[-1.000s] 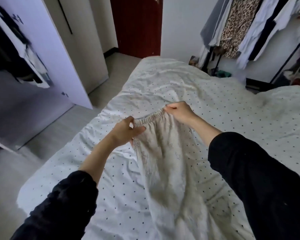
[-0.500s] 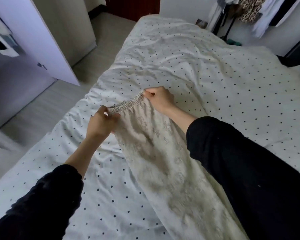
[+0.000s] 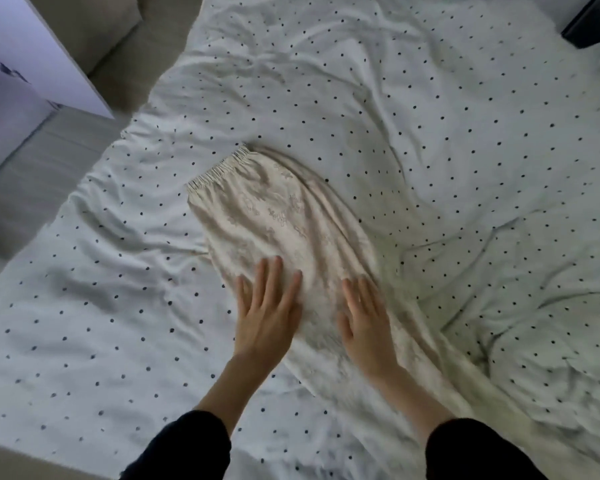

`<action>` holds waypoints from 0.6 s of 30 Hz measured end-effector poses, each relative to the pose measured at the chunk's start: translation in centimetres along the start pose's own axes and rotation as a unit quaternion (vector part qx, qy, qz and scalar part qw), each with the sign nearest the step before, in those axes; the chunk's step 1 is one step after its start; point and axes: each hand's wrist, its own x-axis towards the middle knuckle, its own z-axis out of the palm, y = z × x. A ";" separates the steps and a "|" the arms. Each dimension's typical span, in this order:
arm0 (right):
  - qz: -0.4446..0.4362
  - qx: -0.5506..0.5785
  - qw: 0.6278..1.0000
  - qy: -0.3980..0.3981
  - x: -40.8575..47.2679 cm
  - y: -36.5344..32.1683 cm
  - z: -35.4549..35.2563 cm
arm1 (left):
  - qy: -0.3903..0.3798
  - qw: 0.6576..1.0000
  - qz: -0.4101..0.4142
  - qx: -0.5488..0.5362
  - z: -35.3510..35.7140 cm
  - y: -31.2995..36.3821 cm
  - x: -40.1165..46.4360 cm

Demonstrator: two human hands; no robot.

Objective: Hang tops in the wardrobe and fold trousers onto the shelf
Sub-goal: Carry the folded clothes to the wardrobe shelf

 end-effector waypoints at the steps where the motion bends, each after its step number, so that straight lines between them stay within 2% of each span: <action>1: 0.029 0.003 0.999 -0.018 -1.5 0.8 0.5 | -0.011 1.000 0.017 0.007 0.9 1.2 -0.7; 4: 0.082 -0.016 0.993 -0.088 -5.7 4.0 1.4 | -0.050 0.997 0.047 0.028 3.5 5.2 -2.8; 11: 0.204 -0.087 0.969 -0.113 -12.1 13.0 -1.1 | -0.104 0.990 0.079 0.060 7.3 11.1 -5.5; 15: 0.280 -0.101 0.950 -0.094 -15.4 18.4 -3.4 | -0.090 0.979 0.145 0.111 7.9 15.9 -3.4; 18: 0.255 -0.090 0.961 -0.060 -18.1 22.1 -4.4 | -0.082 0.955 0.230 0.166 8.9 20.0 -0.4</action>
